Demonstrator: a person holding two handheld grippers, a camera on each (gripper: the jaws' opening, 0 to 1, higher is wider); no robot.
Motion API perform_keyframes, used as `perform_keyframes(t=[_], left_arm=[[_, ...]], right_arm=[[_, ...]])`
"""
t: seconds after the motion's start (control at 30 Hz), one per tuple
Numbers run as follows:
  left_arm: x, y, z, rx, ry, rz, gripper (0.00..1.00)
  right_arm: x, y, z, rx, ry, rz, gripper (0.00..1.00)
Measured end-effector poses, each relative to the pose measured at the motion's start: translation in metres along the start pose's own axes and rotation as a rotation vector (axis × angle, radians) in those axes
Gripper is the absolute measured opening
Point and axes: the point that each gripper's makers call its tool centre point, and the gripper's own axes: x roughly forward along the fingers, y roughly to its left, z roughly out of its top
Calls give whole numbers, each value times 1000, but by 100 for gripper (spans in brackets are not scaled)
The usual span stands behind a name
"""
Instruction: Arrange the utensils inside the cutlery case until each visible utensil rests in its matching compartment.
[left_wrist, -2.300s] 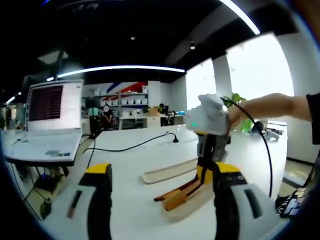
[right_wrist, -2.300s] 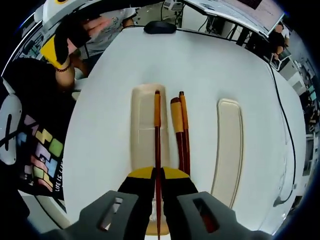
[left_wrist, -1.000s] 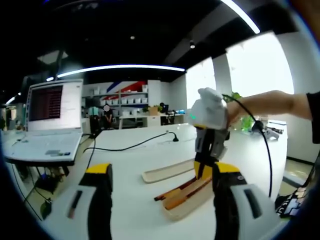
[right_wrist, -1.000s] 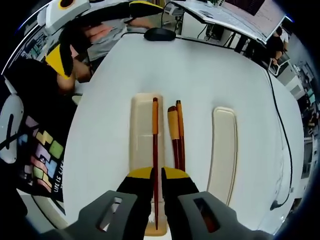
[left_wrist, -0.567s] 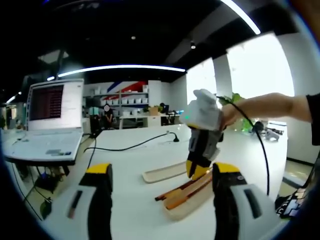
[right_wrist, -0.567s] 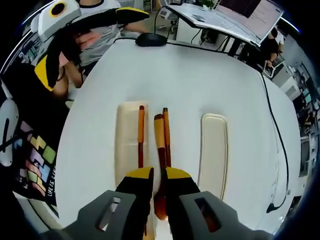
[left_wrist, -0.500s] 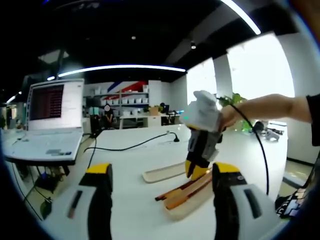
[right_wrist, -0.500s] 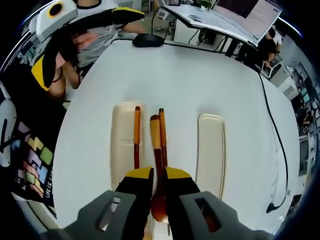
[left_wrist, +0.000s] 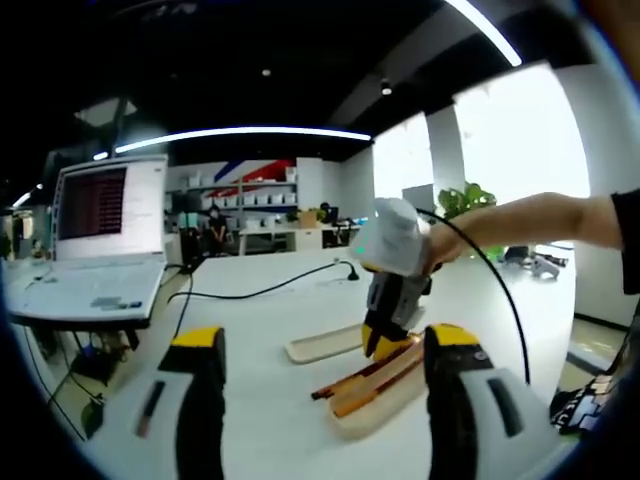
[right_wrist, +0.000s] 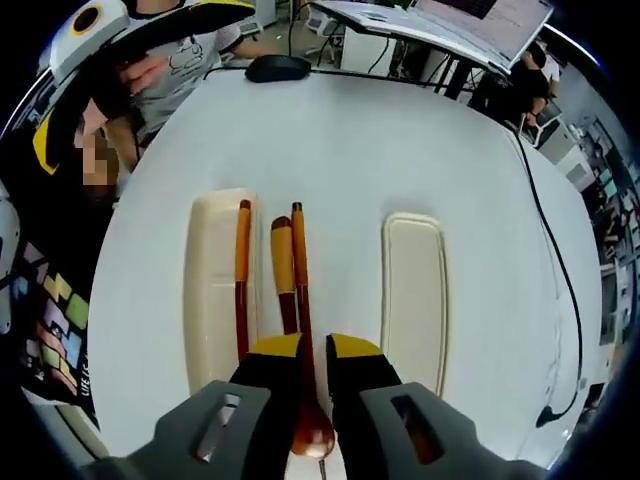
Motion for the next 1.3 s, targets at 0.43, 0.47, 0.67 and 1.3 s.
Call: perform_keyframes(t=[0.43, 0.47, 0.67, 1.3], left_arm=[[0, 1, -1, -1, 3, 3, 86], [0, 1, -1, -1, 3, 3, 86], [0, 1, -1, 0, 4, 3, 86], [0, 2, 2, 20, -10, 8, 85]], right_arm=[[6, 1, -2, -29, 26, 8, 9], [6, 1, -2, -32, 27, 10, 9], [6, -1, 1, -48, 35, 20, 9], [10, 4, 3, -298, 158, 63, 7]])
